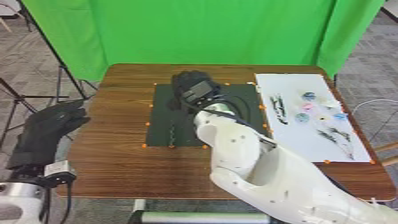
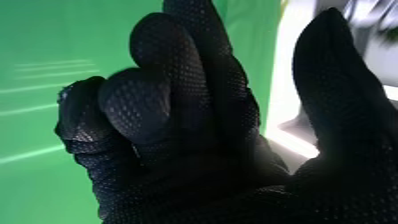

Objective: Arrange flowers

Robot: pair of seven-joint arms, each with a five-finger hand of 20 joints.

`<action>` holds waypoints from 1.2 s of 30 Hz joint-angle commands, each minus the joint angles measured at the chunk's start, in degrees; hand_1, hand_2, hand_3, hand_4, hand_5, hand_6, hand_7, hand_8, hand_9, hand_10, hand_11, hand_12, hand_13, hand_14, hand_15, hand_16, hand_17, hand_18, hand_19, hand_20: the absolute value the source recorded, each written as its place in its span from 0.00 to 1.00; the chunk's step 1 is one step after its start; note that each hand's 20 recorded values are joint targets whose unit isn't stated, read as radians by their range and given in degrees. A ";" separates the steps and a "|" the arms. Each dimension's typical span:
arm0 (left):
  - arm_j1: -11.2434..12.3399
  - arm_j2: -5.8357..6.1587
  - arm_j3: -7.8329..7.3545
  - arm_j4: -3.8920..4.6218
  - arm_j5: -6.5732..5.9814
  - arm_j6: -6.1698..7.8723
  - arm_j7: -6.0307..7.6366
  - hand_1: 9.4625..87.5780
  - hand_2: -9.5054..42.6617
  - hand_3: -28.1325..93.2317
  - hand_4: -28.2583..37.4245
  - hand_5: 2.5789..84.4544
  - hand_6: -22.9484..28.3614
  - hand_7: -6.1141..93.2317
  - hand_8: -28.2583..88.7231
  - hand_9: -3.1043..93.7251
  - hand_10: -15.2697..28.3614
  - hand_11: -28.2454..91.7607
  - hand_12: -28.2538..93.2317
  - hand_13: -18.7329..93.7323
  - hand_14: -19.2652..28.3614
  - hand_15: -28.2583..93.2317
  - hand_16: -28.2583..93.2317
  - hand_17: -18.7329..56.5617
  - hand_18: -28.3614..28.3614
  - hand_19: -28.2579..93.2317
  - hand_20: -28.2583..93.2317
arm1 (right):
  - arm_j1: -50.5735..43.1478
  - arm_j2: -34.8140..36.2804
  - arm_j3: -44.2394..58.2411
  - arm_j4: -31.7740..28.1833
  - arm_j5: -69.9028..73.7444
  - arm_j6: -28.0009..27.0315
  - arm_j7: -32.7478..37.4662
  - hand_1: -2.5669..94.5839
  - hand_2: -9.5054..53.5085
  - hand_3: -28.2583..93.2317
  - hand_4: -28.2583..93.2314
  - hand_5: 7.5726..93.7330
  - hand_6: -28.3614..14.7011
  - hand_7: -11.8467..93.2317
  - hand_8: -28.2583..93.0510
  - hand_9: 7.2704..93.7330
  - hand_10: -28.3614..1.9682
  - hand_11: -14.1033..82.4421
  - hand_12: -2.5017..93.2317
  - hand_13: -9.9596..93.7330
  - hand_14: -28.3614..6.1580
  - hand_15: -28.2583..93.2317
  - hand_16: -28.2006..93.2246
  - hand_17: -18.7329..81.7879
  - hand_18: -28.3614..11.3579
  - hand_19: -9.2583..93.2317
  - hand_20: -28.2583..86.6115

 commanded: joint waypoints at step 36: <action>-0.36 0.53 6.78 -0.40 -3.59 -1.39 2.68 0.22 0.25 0.91 0.10 0.50 0.68 0.26 0.15 0.41 0.82 0.53 0.31 0.39 0.97 0.75 0.12 0.12 0.90 0.72 0.31 | -56.58 18.80 57.70 -5.00 7.10 11.91 15.42 0.36 0.09 0.85 0.05 0.76 0.34 0.27 0.17 0.70 0.15 0.58 0.25 0.74 0.33 0.89 0.42 0.71 0.19 1.00 0.64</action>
